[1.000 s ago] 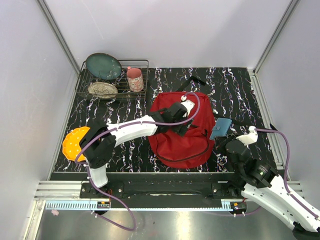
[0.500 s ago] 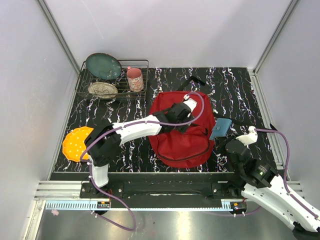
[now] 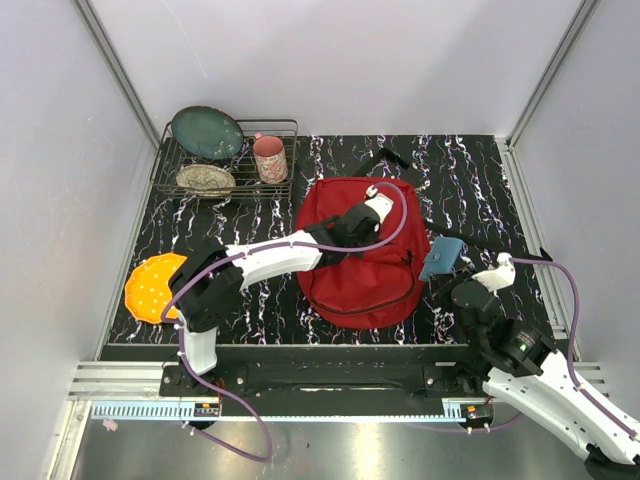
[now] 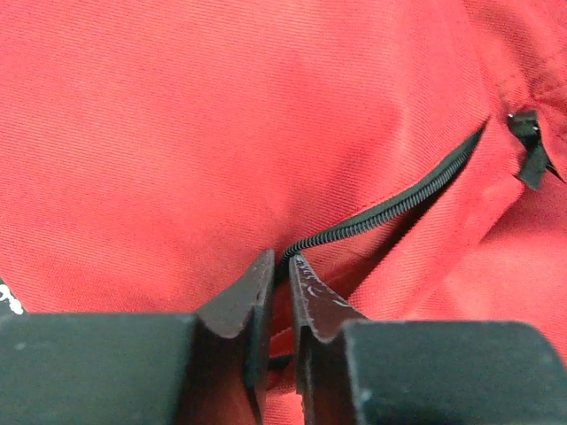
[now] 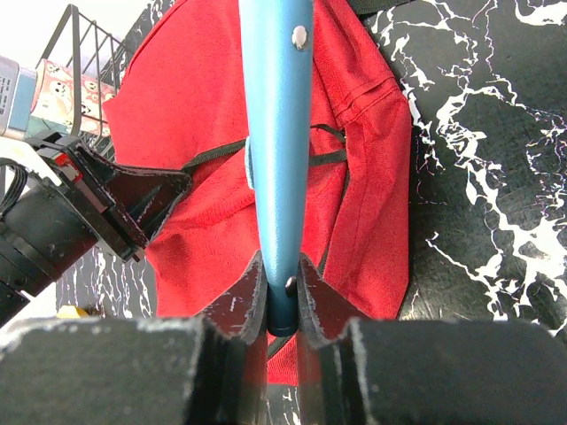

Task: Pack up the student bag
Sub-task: Place the personal item in the student bag.

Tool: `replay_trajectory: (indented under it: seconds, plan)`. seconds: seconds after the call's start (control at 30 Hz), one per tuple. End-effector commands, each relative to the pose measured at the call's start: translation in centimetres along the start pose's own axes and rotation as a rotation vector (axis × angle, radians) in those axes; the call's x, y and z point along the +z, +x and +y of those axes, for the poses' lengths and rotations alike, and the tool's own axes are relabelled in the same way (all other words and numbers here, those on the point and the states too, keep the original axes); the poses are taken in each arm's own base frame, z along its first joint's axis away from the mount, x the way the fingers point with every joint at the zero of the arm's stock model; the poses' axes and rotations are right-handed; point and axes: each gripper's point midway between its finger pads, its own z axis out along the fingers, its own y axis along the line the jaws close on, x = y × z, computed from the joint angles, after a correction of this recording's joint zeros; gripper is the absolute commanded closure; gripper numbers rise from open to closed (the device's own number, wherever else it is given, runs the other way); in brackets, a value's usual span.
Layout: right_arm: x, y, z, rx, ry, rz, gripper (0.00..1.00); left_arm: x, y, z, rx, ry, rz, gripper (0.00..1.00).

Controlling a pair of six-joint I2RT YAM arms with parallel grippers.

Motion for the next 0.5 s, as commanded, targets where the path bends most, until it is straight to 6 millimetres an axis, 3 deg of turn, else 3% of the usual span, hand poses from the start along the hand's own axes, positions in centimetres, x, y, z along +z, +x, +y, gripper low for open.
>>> replay_trajectory:
  seconds: [0.0, 0.03, 0.17, 0.3, 0.47]
  plan:
    - [-0.1, -0.8, 0.9, 0.033, -0.032, -0.029, 0.83, 0.5, -1.4, 3.2, -0.015, -0.090, -0.024, 0.87]
    - [-0.1, -0.8, 0.8, 0.033, -0.032, -0.030, 0.83, 0.4, -1.8, 3.3, -0.015, -0.092, -0.031, 0.92]
    - [0.0, -0.7, 0.8, 0.034, -0.029, -0.028, 0.83, -0.1, -2.9, 3.5, -0.017, -0.091, -0.055, 1.00]
    - [0.1, -0.4, 1.5, 0.022, -0.052, -0.011, 0.84, -0.9, -4.2, 3.3, -0.021, -0.069, -0.078, 1.00]
    - [0.1, 0.5, 4.2, 0.025, -0.148, 0.046, 0.86, -2.9, -6.3, 2.7, -0.033, -0.014, -0.128, 1.00]
